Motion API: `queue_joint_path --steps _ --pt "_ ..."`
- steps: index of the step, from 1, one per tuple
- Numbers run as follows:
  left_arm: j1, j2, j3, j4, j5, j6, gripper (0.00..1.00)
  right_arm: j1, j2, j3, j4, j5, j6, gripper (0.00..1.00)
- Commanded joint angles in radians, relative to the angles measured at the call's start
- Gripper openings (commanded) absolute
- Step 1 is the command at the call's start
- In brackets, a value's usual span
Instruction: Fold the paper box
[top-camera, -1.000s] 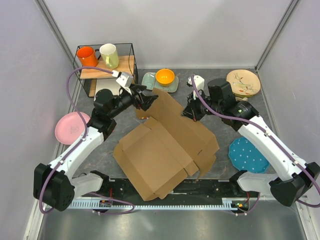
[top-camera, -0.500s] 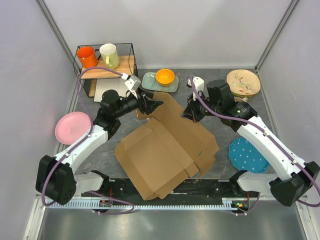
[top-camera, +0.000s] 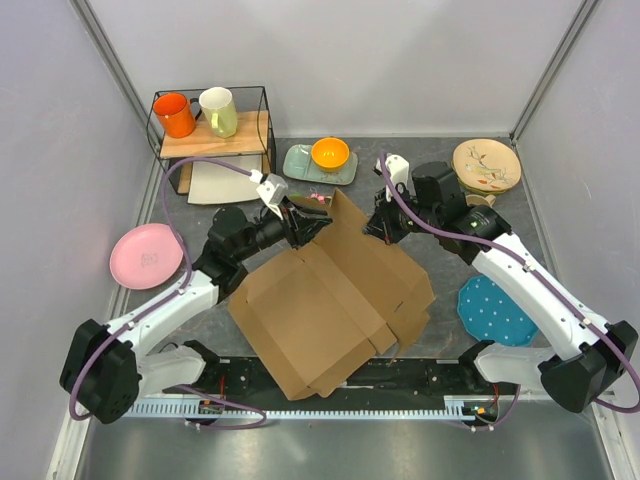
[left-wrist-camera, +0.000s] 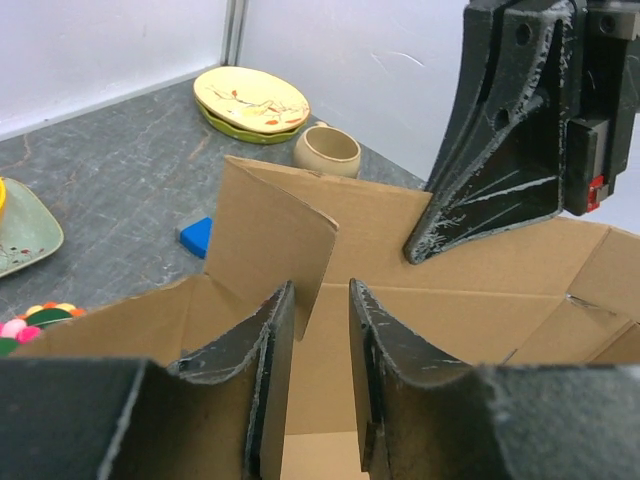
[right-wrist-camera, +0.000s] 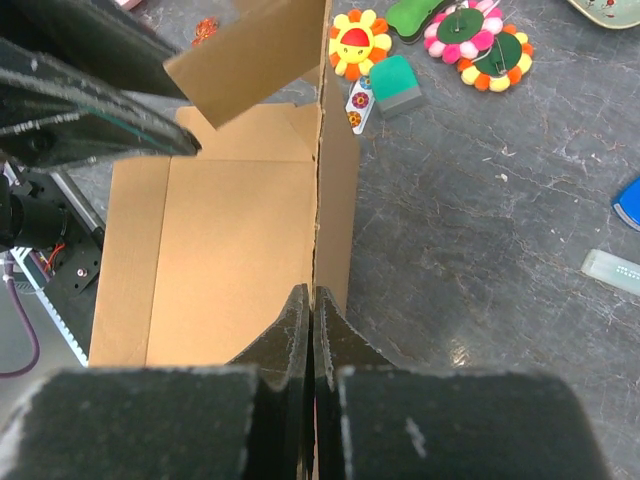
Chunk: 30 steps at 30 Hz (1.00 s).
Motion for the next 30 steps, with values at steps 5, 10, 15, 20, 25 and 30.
queue_joint_path --steps 5,10,15,20,25,30 --pt "-0.103 0.039 -0.007 0.094 -0.131 -0.036 0.36 0.017 -0.011 -0.006 0.043 0.004 0.02 0.0" --pt "-0.112 0.027 -0.001 0.032 -0.231 -0.04 0.47 0.023 -0.023 -0.005 0.032 0.019 0.011 0.0" --pt "-0.065 -0.184 -0.044 -0.139 -0.378 0.011 0.67 0.021 -0.037 0.027 -0.022 0.044 -0.02 0.0" --pt "-0.04 -0.408 -0.101 -0.323 -0.512 0.014 0.81 0.027 -0.032 0.047 -0.057 0.054 -0.065 0.0" --pt "-0.024 -0.449 -0.161 -0.386 -0.674 0.02 0.87 0.041 -0.026 0.041 -0.066 0.073 -0.094 0.0" --pt "0.081 -0.233 -0.191 -0.296 -0.592 0.004 0.88 0.05 -0.02 0.049 -0.074 0.071 -0.097 0.0"
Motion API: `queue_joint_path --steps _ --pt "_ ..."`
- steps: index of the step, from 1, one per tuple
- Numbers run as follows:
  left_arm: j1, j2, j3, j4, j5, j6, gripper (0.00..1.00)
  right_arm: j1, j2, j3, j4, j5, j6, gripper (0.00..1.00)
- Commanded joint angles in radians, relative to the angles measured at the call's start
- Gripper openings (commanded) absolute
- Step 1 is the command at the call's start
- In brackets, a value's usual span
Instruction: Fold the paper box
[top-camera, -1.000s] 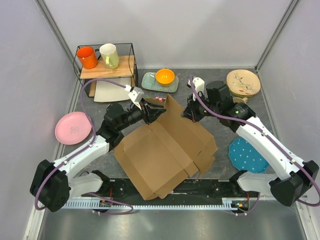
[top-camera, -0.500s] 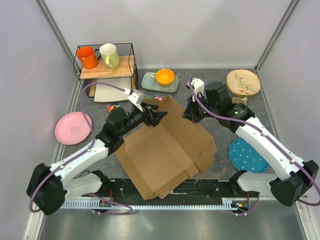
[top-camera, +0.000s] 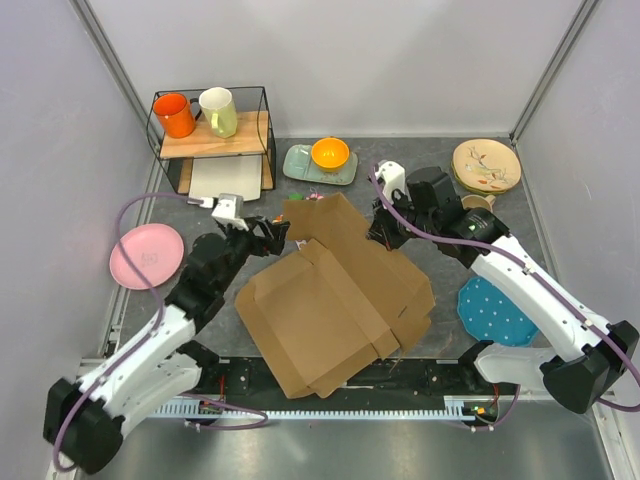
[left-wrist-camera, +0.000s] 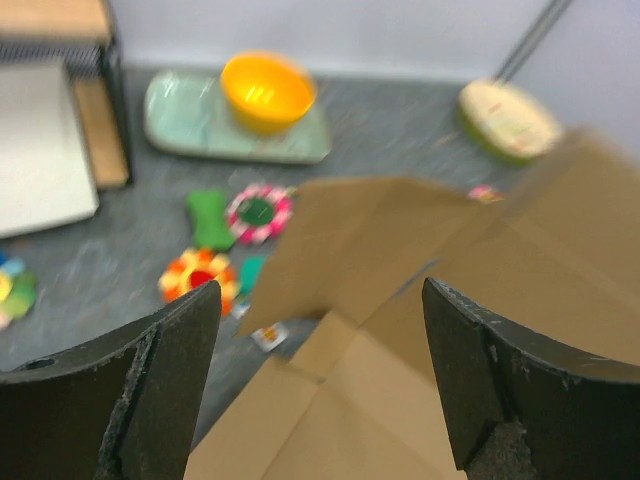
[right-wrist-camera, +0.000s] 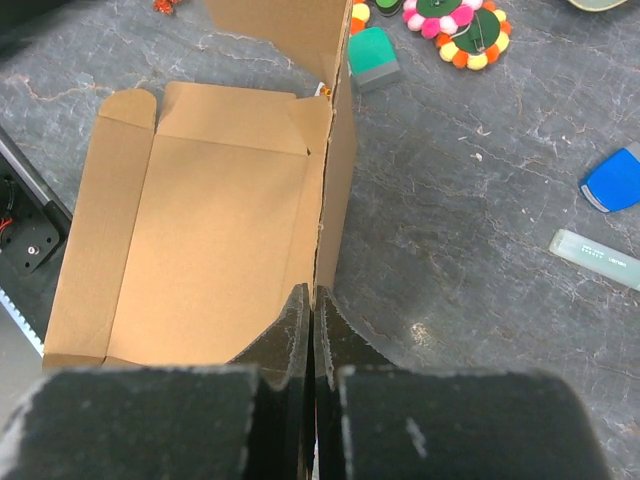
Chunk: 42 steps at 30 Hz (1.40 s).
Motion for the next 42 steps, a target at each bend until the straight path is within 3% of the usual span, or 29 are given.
queue_joint_path --steps 1,10,17,20,21,25,32,36,42 --pt "0.111 0.197 -0.014 0.02 0.03 -0.005 0.88 0.012 -0.014 0.052 -0.028 -0.002 -0.03 0.0" --pt "0.156 0.506 0.089 0.192 0.195 0.048 0.87 0.031 -0.036 0.04 -0.04 0.052 -0.026 0.0" --pt "0.156 0.606 0.118 0.299 0.337 0.067 0.81 0.046 -0.024 0.054 -0.049 0.078 -0.03 0.0" --pt "0.156 0.655 0.129 0.319 0.39 0.062 0.48 0.061 0.004 0.06 -0.06 0.139 -0.036 0.0" --pt "0.156 0.66 0.13 0.322 0.425 0.059 0.28 0.067 0.009 0.063 -0.068 0.162 -0.035 0.0" --pt "0.156 0.656 0.097 0.356 0.476 0.018 0.05 0.072 0.028 0.08 -0.068 0.319 -0.03 0.0" --pt "0.141 0.553 0.054 0.339 0.421 -0.039 0.02 0.075 0.078 0.104 -0.025 0.581 -0.038 0.0" --pt "0.133 0.505 0.021 0.336 0.338 -0.082 0.02 0.095 0.082 0.116 0.036 0.641 -0.053 0.0" --pt "0.093 0.421 -0.054 0.304 0.262 -0.157 0.02 0.201 0.052 -0.039 0.153 0.844 -0.141 0.0"
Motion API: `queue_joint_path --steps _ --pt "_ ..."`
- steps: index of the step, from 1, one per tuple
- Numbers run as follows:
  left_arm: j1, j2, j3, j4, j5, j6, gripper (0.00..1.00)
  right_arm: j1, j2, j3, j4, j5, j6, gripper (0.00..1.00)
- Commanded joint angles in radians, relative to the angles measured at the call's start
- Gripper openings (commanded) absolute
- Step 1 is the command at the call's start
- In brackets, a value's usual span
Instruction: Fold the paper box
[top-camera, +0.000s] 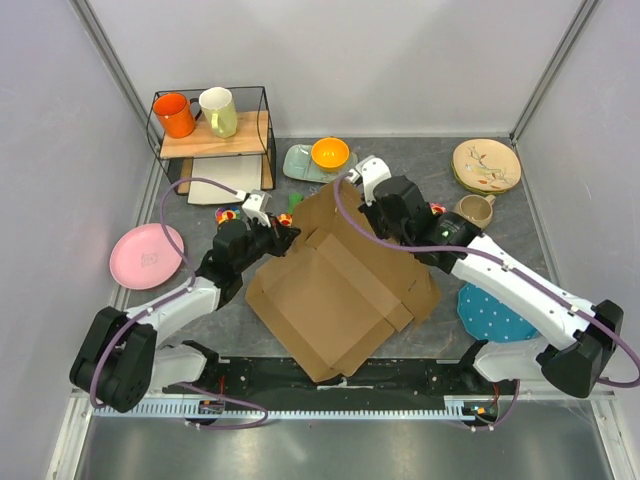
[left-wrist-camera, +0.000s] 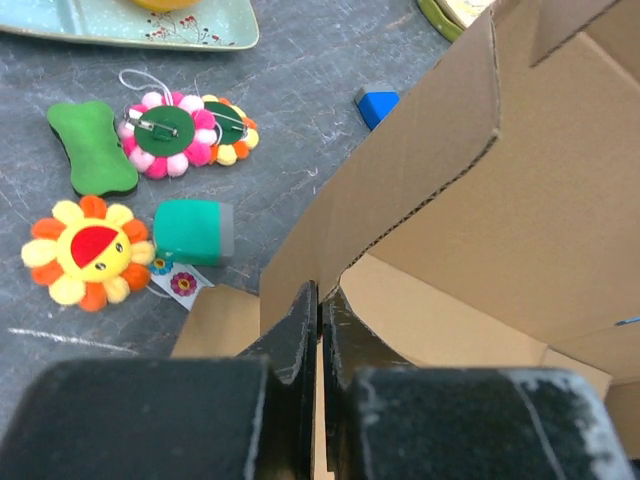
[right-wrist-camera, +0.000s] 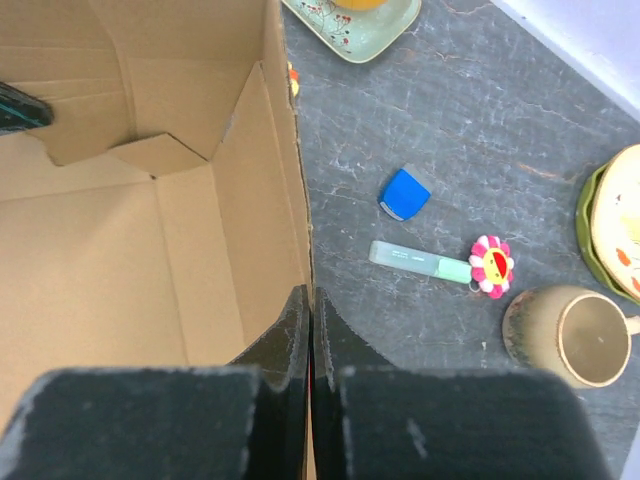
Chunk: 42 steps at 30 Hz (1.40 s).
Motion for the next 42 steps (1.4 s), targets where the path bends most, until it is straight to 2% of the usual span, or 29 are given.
queue_joint_path --steps 1,6,10,15,20,24,29,34,42 --pt "-0.033 -0.084 -0.053 0.008 -0.099 -0.111 0.02 0.055 -0.032 -0.114 0.112 0.277 -0.067 0.0" --pt "-0.105 -0.136 -0.093 -0.017 -0.179 -0.144 0.02 0.182 -0.029 -0.197 0.17 0.427 -0.096 0.0" --pt "-0.156 -0.149 -0.113 -0.005 -0.226 -0.182 0.02 0.296 -0.007 -0.221 0.191 0.612 -0.138 0.0" --pt "-0.231 -0.204 -0.134 -0.017 -0.285 -0.191 0.02 0.378 0.016 -0.28 0.194 0.699 -0.132 0.0" --pt "-0.246 -0.299 -0.183 -0.049 -0.301 -0.21 0.02 0.457 -0.025 -0.379 0.222 0.774 -0.127 0.0" --pt "-0.246 -0.353 -0.234 -0.058 -0.312 -0.216 0.02 0.463 -0.036 -0.429 0.247 0.785 -0.126 0.0" --pt "-0.246 -0.317 -0.286 -0.009 -0.311 -0.239 0.02 0.468 -0.048 -0.467 0.361 0.791 -0.208 0.0" --pt "-0.248 -0.265 -0.35 0.133 -0.315 -0.279 0.02 0.497 -0.09 -0.484 0.466 0.783 -0.316 0.0" --pt "-0.274 -0.06 -0.361 0.372 -0.297 -0.308 0.03 0.57 -0.012 -0.517 0.593 0.869 -0.547 0.0"
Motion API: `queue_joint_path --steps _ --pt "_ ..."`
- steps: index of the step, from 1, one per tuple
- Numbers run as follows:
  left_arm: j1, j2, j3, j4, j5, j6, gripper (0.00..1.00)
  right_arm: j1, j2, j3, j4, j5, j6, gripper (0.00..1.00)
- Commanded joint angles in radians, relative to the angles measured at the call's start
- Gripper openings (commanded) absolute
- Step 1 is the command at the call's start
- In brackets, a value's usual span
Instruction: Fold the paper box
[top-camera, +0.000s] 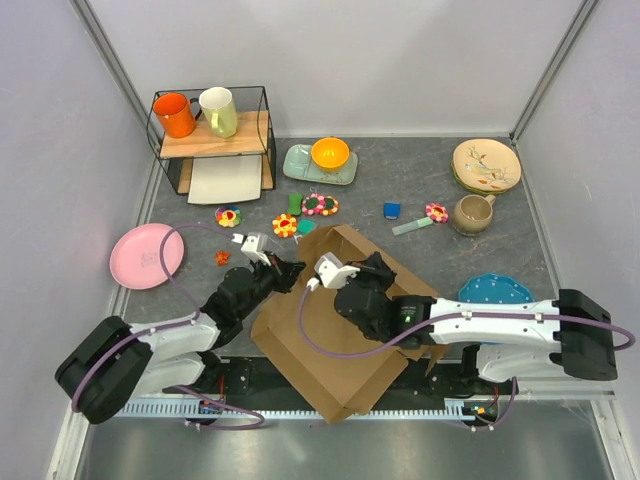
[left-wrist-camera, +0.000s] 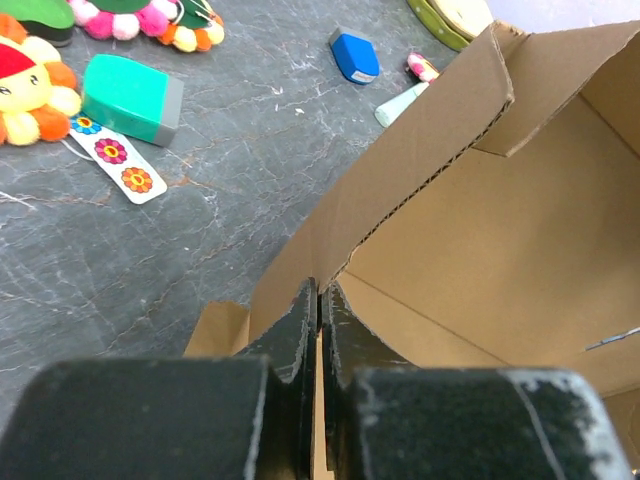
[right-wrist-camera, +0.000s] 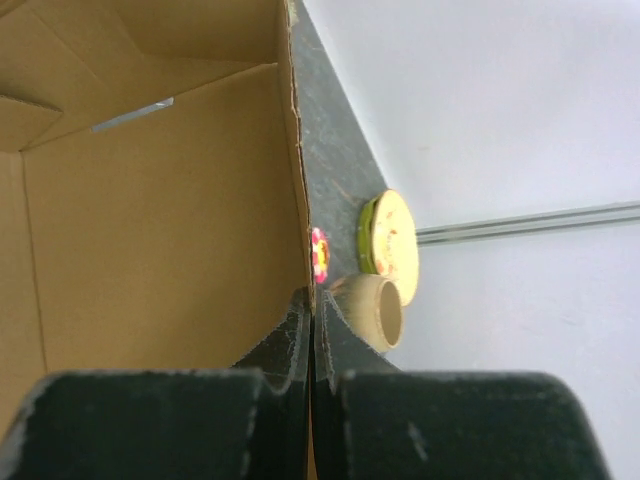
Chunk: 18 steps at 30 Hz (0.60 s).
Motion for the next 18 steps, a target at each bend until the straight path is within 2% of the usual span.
queue_joint_path --steps 1,6,9,13,18 --pt "-0.026 0.093 -0.011 0.131 0.011 -0.068 0.04 0.026 0.048 -0.026 0.158 0.094 -0.141 0.0" --pt "-0.043 0.063 0.003 0.112 0.02 -0.054 0.08 0.049 0.065 -0.084 0.212 0.125 -0.17 0.0" --pt "-0.041 0.001 0.014 0.058 0.019 -0.03 0.16 0.059 0.068 -0.117 0.235 0.139 -0.193 0.0" --pt "-0.041 -0.068 0.043 -0.043 0.006 0.004 0.37 0.071 0.075 -0.135 0.244 0.136 -0.201 0.0" --pt "-0.041 -0.117 0.042 -0.082 -0.006 0.033 0.46 0.097 0.098 -0.161 0.264 0.137 -0.218 0.0"
